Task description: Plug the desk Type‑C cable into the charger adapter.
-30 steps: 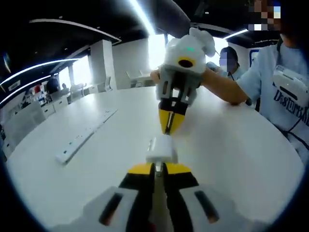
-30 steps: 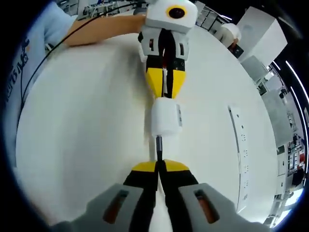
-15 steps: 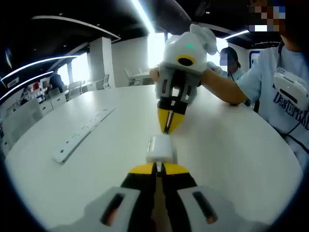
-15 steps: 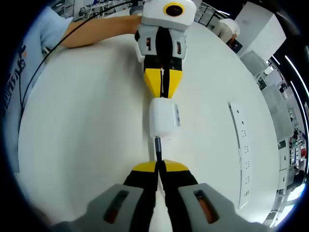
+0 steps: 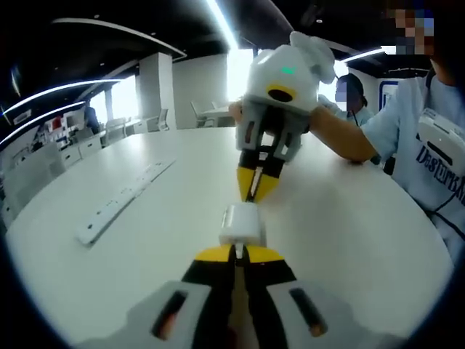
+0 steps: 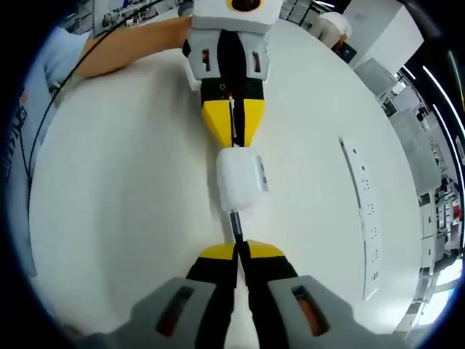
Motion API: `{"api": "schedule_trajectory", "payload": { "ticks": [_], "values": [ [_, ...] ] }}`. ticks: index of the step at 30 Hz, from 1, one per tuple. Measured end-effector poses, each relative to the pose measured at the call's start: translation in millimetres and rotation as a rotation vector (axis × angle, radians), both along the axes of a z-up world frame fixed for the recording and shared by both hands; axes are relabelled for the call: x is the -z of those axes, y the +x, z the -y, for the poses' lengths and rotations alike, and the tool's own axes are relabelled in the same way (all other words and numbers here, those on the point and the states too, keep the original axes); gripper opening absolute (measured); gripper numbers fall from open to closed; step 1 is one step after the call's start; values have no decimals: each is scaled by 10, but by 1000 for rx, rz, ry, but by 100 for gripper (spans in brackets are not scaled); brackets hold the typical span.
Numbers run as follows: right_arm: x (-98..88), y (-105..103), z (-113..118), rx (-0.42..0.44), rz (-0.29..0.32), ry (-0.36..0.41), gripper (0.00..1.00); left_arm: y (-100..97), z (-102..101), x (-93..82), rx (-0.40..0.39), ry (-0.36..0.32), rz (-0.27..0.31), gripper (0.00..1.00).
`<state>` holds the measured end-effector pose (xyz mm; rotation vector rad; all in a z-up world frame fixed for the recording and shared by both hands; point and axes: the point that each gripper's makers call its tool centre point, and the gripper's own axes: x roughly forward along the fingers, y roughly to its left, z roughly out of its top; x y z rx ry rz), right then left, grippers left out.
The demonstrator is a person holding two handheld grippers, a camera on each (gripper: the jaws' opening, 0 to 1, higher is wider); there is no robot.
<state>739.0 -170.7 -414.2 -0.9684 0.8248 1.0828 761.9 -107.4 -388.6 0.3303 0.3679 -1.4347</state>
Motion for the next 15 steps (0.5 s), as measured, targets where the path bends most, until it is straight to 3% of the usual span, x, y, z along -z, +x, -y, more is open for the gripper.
{"api": "schedule_trajectory", "payload": {
  "ticks": [15],
  "values": [
    [7, -4, -42, 4, 16, -21, 5, 16, 19, 9, -9, 15, 24, 6]
  ]
}}
